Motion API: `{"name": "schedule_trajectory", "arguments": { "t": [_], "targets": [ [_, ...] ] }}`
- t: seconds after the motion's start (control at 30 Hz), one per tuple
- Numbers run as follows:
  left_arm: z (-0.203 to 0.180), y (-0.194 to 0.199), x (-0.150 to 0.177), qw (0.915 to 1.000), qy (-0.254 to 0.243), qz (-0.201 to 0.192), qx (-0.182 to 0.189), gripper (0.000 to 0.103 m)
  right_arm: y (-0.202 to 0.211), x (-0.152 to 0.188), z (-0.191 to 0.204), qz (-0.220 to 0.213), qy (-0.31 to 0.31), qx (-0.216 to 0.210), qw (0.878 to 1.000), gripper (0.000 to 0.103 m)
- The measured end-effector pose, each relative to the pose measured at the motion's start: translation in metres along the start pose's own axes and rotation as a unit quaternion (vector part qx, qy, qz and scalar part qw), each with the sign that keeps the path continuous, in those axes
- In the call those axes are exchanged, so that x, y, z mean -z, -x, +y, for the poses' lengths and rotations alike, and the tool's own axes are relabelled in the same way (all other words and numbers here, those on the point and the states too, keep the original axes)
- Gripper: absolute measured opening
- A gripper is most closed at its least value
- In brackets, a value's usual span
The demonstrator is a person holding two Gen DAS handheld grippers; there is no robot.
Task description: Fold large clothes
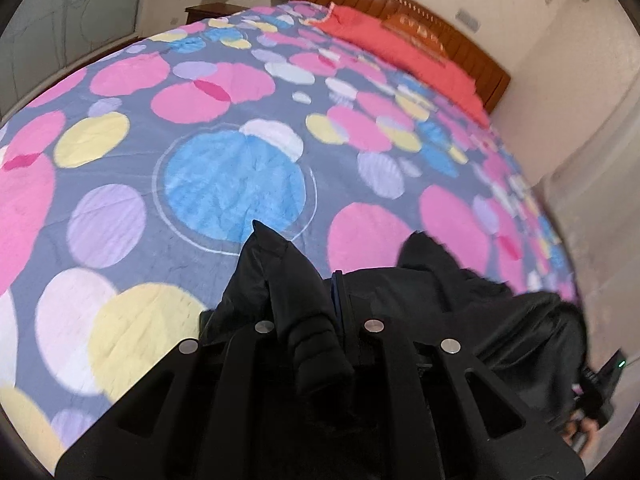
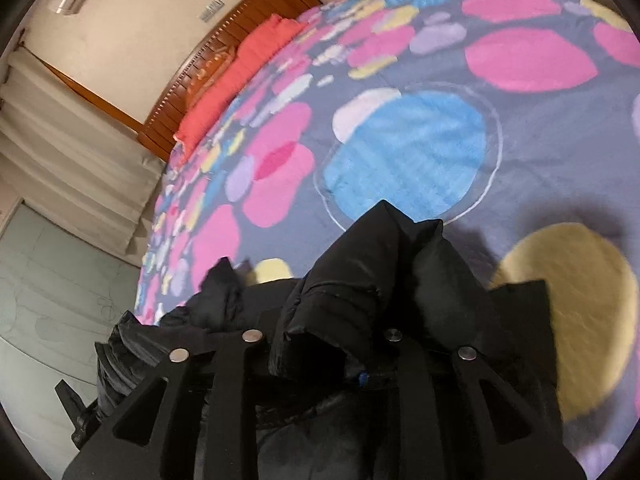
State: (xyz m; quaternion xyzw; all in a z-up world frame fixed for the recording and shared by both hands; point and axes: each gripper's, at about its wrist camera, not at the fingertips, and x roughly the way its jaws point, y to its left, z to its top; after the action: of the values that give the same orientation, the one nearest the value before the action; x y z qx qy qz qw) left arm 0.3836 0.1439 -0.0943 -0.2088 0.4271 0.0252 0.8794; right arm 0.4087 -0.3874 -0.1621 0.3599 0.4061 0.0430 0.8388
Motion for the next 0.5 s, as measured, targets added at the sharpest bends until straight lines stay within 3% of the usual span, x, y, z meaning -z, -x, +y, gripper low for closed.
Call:
{"name": "schedule_trajectory", "arguments": {
  "t": [0.03, 0.1, 0.13, 0.23, 0.27, 0.37, 0.5],
  "targets": [
    [0.0, -0.007, 0.0, 1.0, -0.005, 0.003, -0.003, 0.013, -0.002, -0.001, 0.0, 0.002, 0.0, -0.001, 1.0, 0.031],
    [0.003, -0.013, 0.002, 1.0, 0.004, 0.004, 0.0, 0.017, -0.001, -0.001, 0.003, 0.007, 0.0, -0.011, 1.0, 0.046],
    [0.006, -0.013, 0.002, 0.9998, 0.014, 0.006, 0.01, 0.023, 0.002, -0.001, 0.005, 0.008, 0.004, -0.017, 1.0, 0.049],
    [0.009, -0.006, -0.001, 0.9987, 0.024, 0.007, 0.044, 0.054, 0.014, -0.002, 0.01, 0.008, 0.008, -0.033, 0.999, 0.068],
    [0.009, 0.003, -0.003, 0.9982, 0.025, 0.0, 0.054, 0.062, 0.022, -0.001, 0.01, 0.005, 0.005, -0.046, 0.999, 0.07],
    [0.007, 0.025, -0.006, 0.9973, 0.022, -0.017, 0.067, 0.073, 0.039, 0.003, 0.015, 0.001, 0.014, -0.058, 0.998, 0.071],
    [0.01, 0.047, -0.007, 0.9966, 0.011, -0.042, 0.071, 0.078, 0.055, 0.008, 0.017, 0.0, 0.028, -0.067, 0.997, 0.072]
  ]
}}
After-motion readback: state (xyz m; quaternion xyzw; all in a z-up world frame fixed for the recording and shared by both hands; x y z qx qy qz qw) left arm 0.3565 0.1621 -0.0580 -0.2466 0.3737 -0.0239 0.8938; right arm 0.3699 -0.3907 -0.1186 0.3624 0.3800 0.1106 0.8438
